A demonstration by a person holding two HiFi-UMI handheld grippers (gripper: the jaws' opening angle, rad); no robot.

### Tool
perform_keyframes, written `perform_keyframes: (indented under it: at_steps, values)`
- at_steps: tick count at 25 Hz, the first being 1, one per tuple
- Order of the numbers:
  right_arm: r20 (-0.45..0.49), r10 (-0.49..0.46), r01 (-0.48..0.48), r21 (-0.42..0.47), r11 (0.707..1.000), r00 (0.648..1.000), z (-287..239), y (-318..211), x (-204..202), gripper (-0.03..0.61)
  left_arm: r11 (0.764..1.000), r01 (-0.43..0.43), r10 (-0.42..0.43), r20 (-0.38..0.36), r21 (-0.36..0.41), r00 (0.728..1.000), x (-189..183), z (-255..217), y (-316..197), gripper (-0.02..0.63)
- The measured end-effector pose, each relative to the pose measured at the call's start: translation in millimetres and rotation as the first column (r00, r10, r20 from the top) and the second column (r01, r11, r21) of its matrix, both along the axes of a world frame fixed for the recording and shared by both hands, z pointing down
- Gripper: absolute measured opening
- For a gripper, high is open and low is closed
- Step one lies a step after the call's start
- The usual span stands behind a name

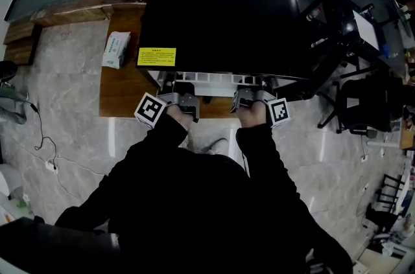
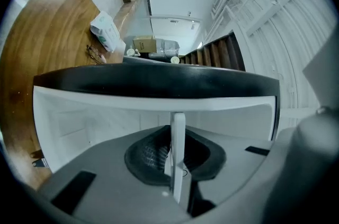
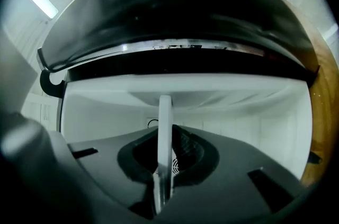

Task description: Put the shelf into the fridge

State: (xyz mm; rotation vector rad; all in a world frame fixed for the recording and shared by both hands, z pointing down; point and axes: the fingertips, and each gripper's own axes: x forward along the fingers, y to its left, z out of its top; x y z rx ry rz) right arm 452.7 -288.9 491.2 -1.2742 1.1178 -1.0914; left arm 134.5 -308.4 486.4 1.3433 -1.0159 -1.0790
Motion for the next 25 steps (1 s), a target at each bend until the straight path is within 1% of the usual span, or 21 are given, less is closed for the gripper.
perform_keyframes:
  at_steps: [4, 10, 17, 21, 22, 24, 25]
  values:
    - [0.005, 0.014, -0.014, 0.007, 1.000, 1.000, 0, -9, 0, 0.023, 1.000, 0.022, -0.023, 0.005, 0.006, 1.000, 0, 0, -9, 0.032]
    - [0.012, 0.036, -0.037, 0.019, 0.999, 0.999, 1, -18, 2, 0.025, 1.000, 0.028, -0.028, 0.002, 0.006, 1.000, 1, 0, -18, 0.032]
    - [-0.007, 0.069, -0.068, 0.027, 0.997, 0.998, 1, -25, 1, 0.025, 1.000, 0.000, 0.000, 0.005, 0.010, 1.000, 0, 1, -26, 0.034]
    - [-0.024, 0.047, -0.047, 0.038, 0.998, 0.999, 0, -22, 1, 0.029, 0.999, -0.033, 0.033, 0.019, 0.022, 0.999, 0, 1, -25, 0.037]
    - [-0.029, 0.044, -0.043, 0.039, 0.998, 0.999, 0, -20, 1, 0.045, 0.999, -0.044, 0.044, 0.022, 0.027, 0.999, 0, 1, -24, 0.037]
    - [-0.036, 0.031, -0.030, 0.040, 0.999, 0.999, -3, -13, 0, 0.116, 0.996, -0.069, 0.068, 0.017, 0.048, 0.998, 1, -1, -27, 0.037]
    - [-0.041, 0.020, -0.018, 0.040, 0.999, 0.999, -3, -9, -3, 0.139, 0.995, -0.082, 0.081, 0.015, 0.063, 0.997, 2, -3, -28, 0.050]
